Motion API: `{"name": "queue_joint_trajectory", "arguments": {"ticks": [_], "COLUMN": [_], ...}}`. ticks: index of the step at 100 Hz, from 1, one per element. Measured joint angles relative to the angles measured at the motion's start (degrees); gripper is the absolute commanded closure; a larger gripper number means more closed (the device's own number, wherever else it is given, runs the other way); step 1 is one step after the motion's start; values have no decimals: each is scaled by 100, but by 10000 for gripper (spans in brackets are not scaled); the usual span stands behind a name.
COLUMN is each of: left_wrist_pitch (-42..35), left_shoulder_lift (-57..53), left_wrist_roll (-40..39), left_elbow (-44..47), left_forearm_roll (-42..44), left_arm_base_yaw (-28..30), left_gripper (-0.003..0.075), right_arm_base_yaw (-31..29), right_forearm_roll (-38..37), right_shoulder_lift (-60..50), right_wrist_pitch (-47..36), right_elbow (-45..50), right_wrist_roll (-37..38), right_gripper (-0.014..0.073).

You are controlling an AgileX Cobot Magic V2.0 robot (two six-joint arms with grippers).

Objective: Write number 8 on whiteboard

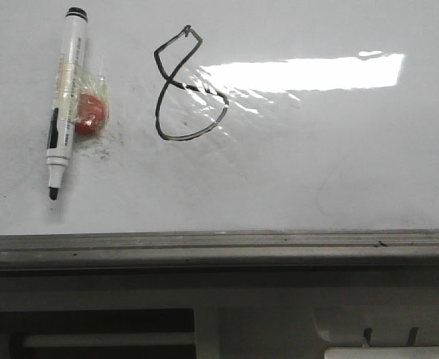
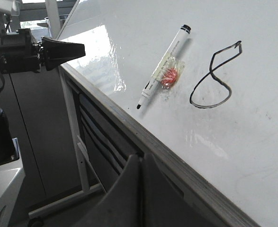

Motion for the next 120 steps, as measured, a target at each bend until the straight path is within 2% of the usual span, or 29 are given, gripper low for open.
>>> {"name": "queue_joint_trajectory", "arguments": {"ticks": [24,40,120], "left_wrist_pitch": [975,1621,1664], "left_shoulder_lift": [-277,-277,-277], "left_wrist_roll": [-69,-74,-83], "left_elbow": [0,0,0], "left_forearm_roll": [194,196,161], "left_arm_base_yaw": [1053,1406,1443], "left_gripper": [741,741,741], "right_arm_base_yaw": [0,0,0], "right_forearm_roll": [0,0,0], "right_shoulder_lift": [0,0,0], "right_wrist_pitch": [0,0,0], "right_elbow": [0,0,0], "right_wrist_roll": [0,0,0], "right_gripper": [657,657,657]}}
